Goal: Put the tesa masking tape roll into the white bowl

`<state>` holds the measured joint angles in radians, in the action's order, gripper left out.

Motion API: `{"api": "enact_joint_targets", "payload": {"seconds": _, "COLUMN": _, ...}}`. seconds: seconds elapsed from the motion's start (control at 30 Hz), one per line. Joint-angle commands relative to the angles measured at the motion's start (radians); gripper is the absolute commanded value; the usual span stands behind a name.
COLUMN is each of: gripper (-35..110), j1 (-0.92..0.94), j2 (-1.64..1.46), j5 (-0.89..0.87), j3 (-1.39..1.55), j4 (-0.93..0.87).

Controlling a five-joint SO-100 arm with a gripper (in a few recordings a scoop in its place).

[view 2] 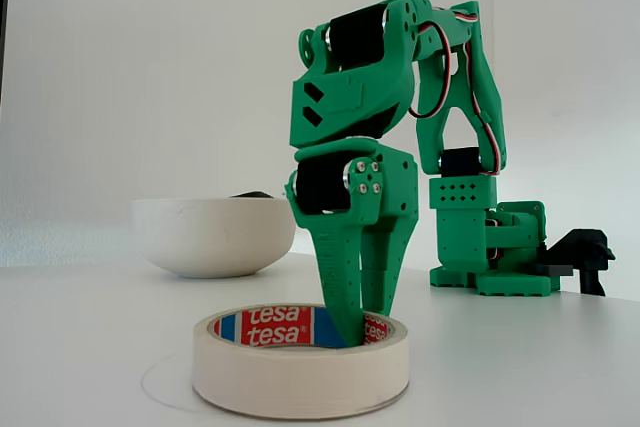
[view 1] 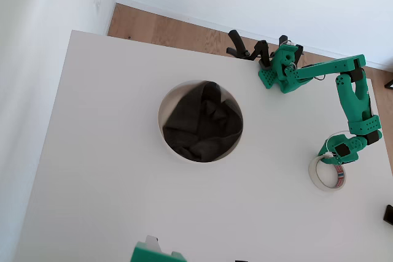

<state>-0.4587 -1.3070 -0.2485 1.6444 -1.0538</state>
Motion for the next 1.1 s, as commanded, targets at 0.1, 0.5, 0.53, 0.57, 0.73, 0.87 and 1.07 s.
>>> {"api": "enact_joint_targets", "payload": {"seconds": 0.1, "gripper": -8, "j1": -0.020, "j2": -0.021, "j5": 0.003, "j3": -0.034, "j4": 0.008}}
{"api": "enact_joint_targets", "payload": {"seconds": 0.5, "gripper": -8, "j1": 0.005, "j2": -0.252, "j5": 0.043, "j3": -0.247, "j4": -0.210}}
{"api": "enact_joint_targets", "payload": {"seconds": 0.53, "gripper": -8, "j1": 0.006, "j2": -0.267, "j5": 0.044, "j3": -0.287, "j4": -0.245}}
{"api": "enact_joint_targets", "payload": {"seconds": 0.57, "gripper": -8, "j1": 0.009, "j2": -0.279, "j5": 0.048, "j3": -0.328, "j4": -0.281}}
{"api": "enact_joint_targets", "payload": {"seconds": 0.73, "gripper": -8, "j1": 0.054, "j2": -0.342, "j5": 0.066, "j3": -0.540, "j4": -0.451}}
{"api": "enact_joint_targets", "payload": {"seconds": 0.87, "gripper": -8, "j1": 0.166, "j2": -0.359, "j5": 0.089, "j3": -0.719, "j4": -0.568}}
{"api": "enact_joint_targets", "payload": {"seconds": 1.07, "gripper": -8, "j1": 0.454, "j2": -0.379, "j5": 0.175, "j3": -0.900, "j4": -0.652}}
